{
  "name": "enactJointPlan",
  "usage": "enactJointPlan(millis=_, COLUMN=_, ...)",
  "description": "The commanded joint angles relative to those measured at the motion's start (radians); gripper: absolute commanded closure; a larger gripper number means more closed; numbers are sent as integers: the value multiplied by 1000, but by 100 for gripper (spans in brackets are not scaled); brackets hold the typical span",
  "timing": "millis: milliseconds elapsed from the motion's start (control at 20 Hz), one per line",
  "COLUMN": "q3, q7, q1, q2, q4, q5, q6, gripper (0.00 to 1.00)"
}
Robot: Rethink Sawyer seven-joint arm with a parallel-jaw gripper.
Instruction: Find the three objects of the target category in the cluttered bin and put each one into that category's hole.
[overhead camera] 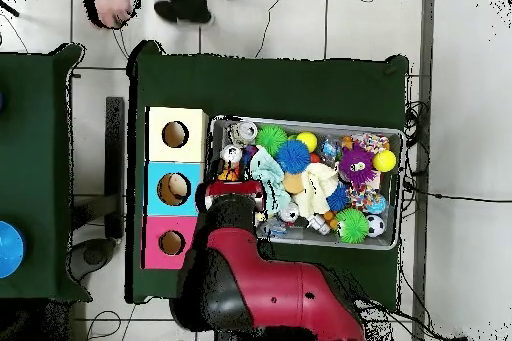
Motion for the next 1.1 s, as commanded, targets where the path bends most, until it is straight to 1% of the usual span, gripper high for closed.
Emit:
enactJointPlan(millis=50, q3=87, q7=201, q1=-22, q2=172, q4=-27, q5=-110, q6=-187, gripper=0)
enactJointPlan(millis=100, q3=69, q7=217, q1=-14, q2=185, q4=-22, q5=-104, q6=-229, gripper=0)
enactJointPlan(millis=150, q3=58, q7=226, q1=-7, q2=198, q4=-24, q5=-90, q6=-241, gripper=0)
enactJointPlan(millis=200, q3=36, q7=240, q1=6, q2=215, q4=-22, q5=-48, q6=-228, gripper=0)
enactJointPlan(millis=300, q3=51, q7=319, q1=-17, q2=220, q4=5, q5=-7, q6=-257, gripper=0)
enactJointPlan(millis=400, q3=107, q7=413, q1=-68, q2=210, q4=24, q5=9, q6=-285, gripper=0)
enactJointPlan(millis=450, q3=119, q7=413, q1=-82, q2=196, q4=22, q5=8, q6=-267, gripper=0)
enactJointPlan(millis=500, q3=156, q7=421, q1=-125, q2=169, q4=25, q5=-7, q6=-229, gripper=0)
enactJointPlan(millis=550, q3=203, q7=457, q1=-169, q2=159, q4=39, q5=-21, q6=-224, gripper=0)
enactJointPlan(millis=600, q3=292, q7=527, q1=-255, q2=136, q4=62, q5=-49, q6=-219, gripper=0)
enactJointPlan(millis=650, q3=335, q7=527, q1=-297, q2=121, q4=66, q5=-67, q6=-195, gripper=0)
enactJointPlan(millis=700, q3=417, q7=510, q1=-372, q2=97, q4=75, q5=-85, q6=-126, gripper=0)
enactJointPlan(millis=750, q3=465, q7=513, q1=-415, q2=87, q4=81, q5=-82, q6=-99, gripper=0)
enactJointPlan(millis=800, q3=545, q7=516, q1=-484, q2=69, q4=89, q5=-73, q6=-48, gripper=0)
enactJointPlan(millis=850, q3=579, q7=508, q1=-515, q2=57, q4=91, q5=-63, q6=-21, gripper=0)
enactJointPlan(millis=900, q3=633, q7=493, q1=-561, q2=34, q4=94, q5=-49, q6=23, gripper=0)
enactJointPlan(millis=950, q3=675, q7=497, q1=-593, q2=24, q4=96, q5=-37, q6=38, gripper=0)
enactJointPlan(millis=1000, q3=763, q7=524, q1=-650, q2=17, q4=106, q5=-19, q6=52, gripper=0)
enactJointPlan(millis=1050, q3=818, q7=532, q1=-685, q2=18, q4=111, q5=-9, q6=62, gripper=0)
enactJointPlan(millis=1100, q3=836, q7=436, q1=-696, q2=17, q4=107, q5=-13, q6=132, gripper=0)
